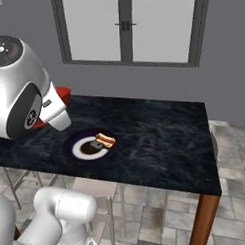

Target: Take the smaller bowl and place it next to the appetizer plate on the dining counter , and place the larger bowl next to the plate with cooked food.

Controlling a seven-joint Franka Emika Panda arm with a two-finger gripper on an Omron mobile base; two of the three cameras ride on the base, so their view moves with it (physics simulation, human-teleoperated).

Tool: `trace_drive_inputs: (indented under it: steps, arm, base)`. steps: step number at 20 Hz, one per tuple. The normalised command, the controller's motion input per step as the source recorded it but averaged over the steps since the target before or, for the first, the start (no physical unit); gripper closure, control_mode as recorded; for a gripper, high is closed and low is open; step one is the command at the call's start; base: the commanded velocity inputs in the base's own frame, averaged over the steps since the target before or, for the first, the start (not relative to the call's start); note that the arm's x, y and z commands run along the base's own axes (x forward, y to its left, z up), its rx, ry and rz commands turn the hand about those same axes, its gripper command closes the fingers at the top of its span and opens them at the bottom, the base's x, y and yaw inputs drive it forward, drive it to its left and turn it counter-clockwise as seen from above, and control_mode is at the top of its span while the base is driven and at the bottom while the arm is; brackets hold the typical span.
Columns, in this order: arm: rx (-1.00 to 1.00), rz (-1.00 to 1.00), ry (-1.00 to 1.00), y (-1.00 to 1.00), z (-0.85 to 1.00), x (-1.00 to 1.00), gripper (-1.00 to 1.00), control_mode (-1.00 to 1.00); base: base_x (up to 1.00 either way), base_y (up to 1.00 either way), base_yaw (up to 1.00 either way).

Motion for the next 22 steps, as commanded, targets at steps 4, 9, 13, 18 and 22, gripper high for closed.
trace_drive_inputs:
  steps: [4, 9, 13, 18, 22]
  arm:
    - [0.00, 0.04, 0.05, -0.29, -0.12, 0.10, 1.00, -1.00]
    - [0.00, 0.01, 0.05, -0.67, -0.26, 0.42, 1.00, -1.00]
    - [-0.01, 0.00, 0.01, -0.74, -0.33, 0.52, 1.00, -1.00]
    - [-0.06, 0.00, 0.00, -0.53, -0.44, 0.51, 1.00, -1.00]
    - [-0.10, -0.03, 0.00, -0.39, -0.51, 0.51, 1.00, -1.00]
  base:
    - [0.12, -0.23, 0.09]
    - [0.00, 0.00, 0.00]
    - [0.00, 0.00, 0.00]
    - [0.00, 0.00, 0.00]
    - [0.00, 0.00, 0.00]
